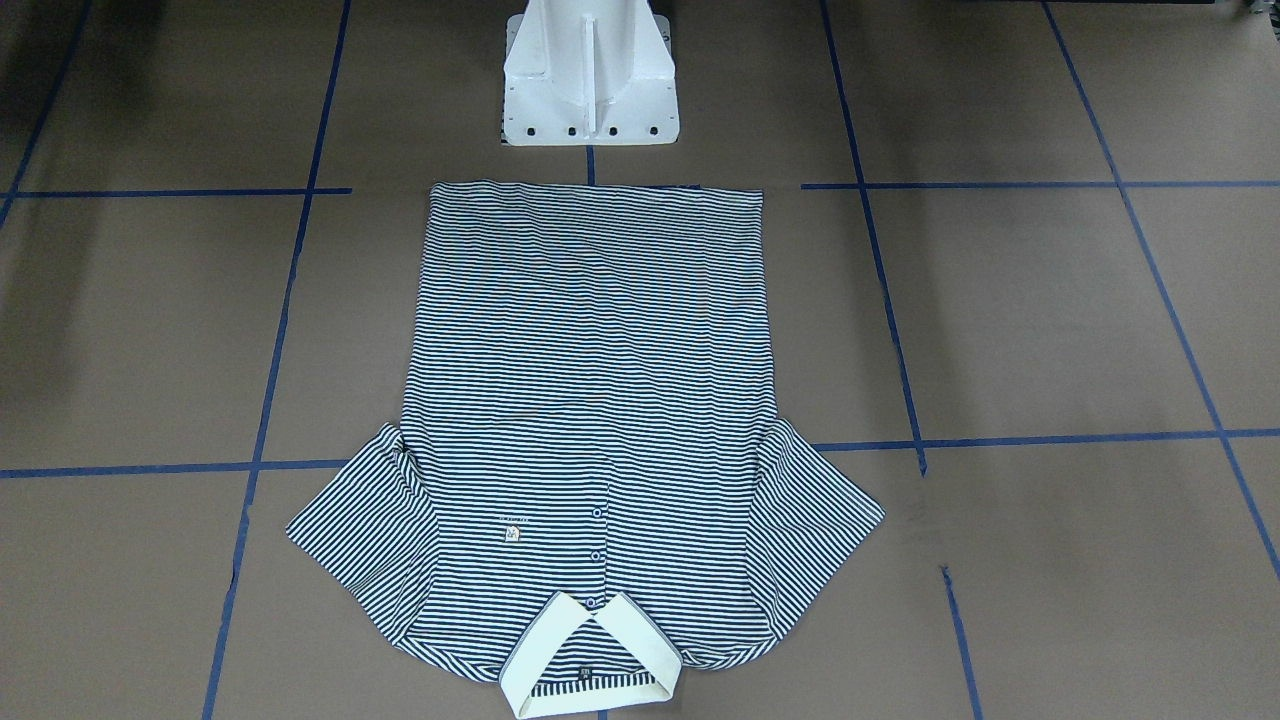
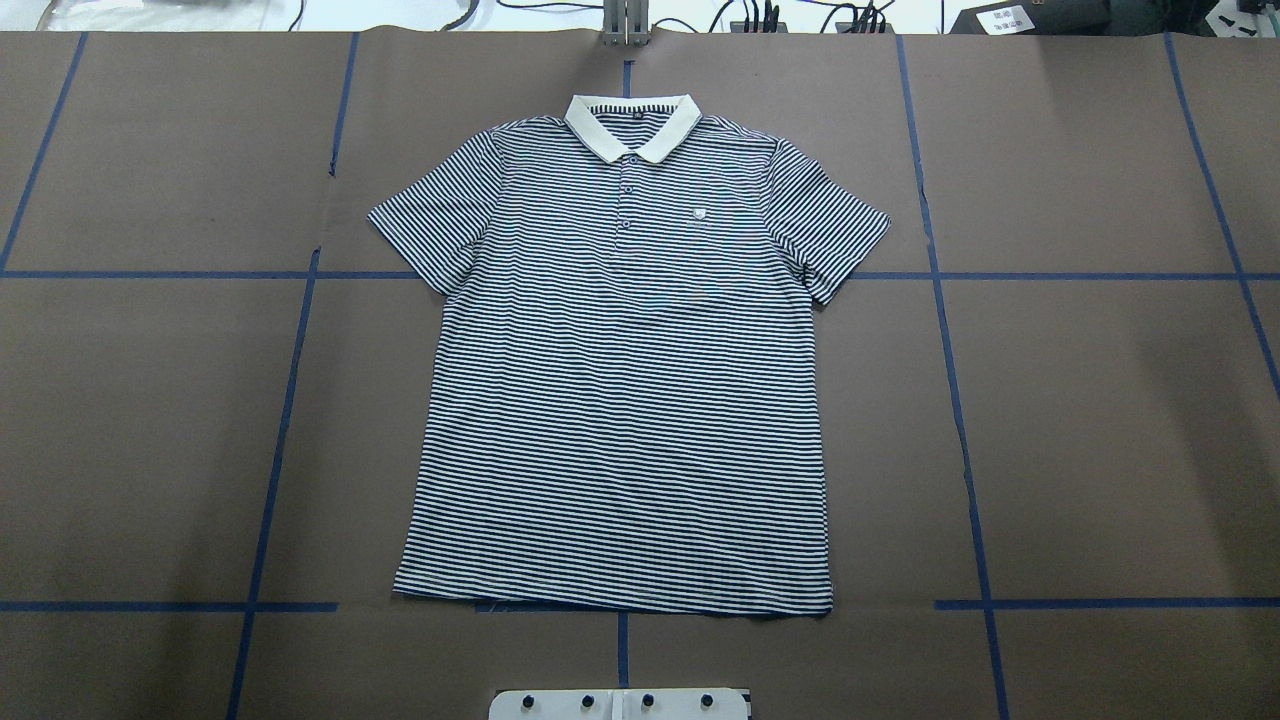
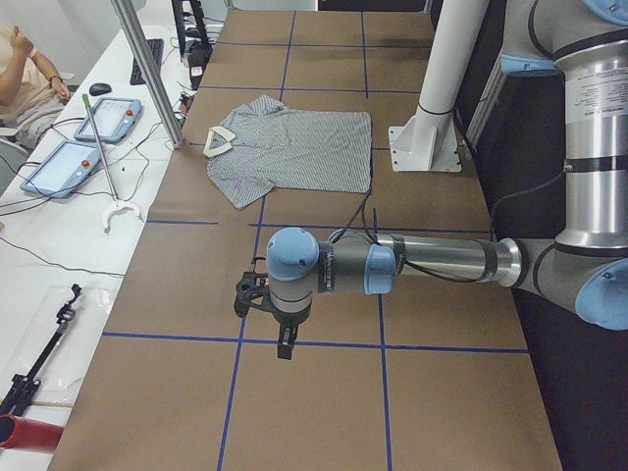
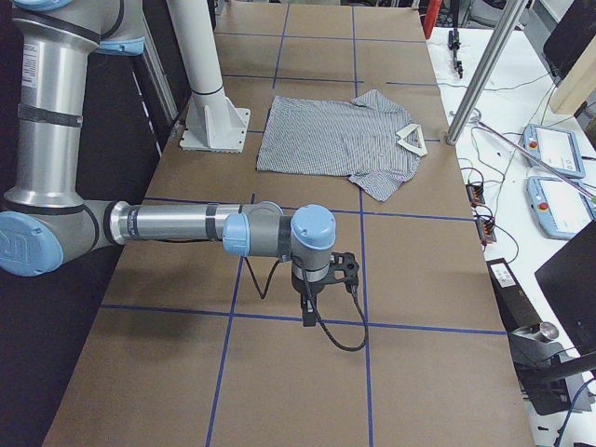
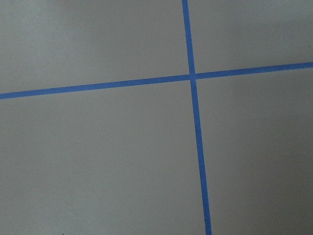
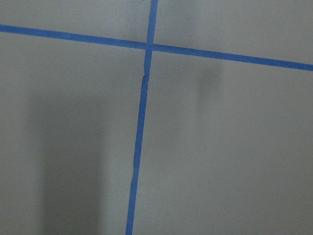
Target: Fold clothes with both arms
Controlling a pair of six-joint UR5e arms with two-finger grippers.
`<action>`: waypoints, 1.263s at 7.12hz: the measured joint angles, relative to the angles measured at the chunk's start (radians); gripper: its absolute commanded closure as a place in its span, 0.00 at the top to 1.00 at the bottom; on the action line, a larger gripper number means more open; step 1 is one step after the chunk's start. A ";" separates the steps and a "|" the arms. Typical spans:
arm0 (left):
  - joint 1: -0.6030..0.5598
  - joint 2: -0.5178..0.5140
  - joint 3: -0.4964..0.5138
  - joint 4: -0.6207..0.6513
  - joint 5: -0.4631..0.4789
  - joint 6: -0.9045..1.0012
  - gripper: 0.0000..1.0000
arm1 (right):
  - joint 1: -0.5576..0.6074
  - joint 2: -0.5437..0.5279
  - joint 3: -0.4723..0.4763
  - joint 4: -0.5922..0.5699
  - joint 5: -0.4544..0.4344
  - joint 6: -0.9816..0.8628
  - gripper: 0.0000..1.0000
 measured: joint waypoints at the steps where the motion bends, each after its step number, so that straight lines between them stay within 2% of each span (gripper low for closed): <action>1: 0.000 0.000 0.000 0.000 0.000 0.002 1.00 | 0.000 -0.001 0.006 0.000 0.000 0.000 1.00; 3: 0.000 -0.001 -0.002 -0.011 0.000 0.007 1.00 | 0.000 -0.001 0.028 0.000 0.001 0.001 1.00; 5: 0.002 -0.002 0.003 -0.079 0.008 0.007 1.00 | -0.002 0.026 0.055 0.014 0.004 0.010 1.00; 7: 0.004 -0.028 0.016 -0.269 0.014 0.000 1.00 | -0.006 0.114 0.010 0.149 0.002 0.015 1.00; 9: 0.006 -0.095 0.048 -0.551 0.025 -0.021 1.00 | -0.007 0.188 -0.076 0.225 0.058 0.035 1.00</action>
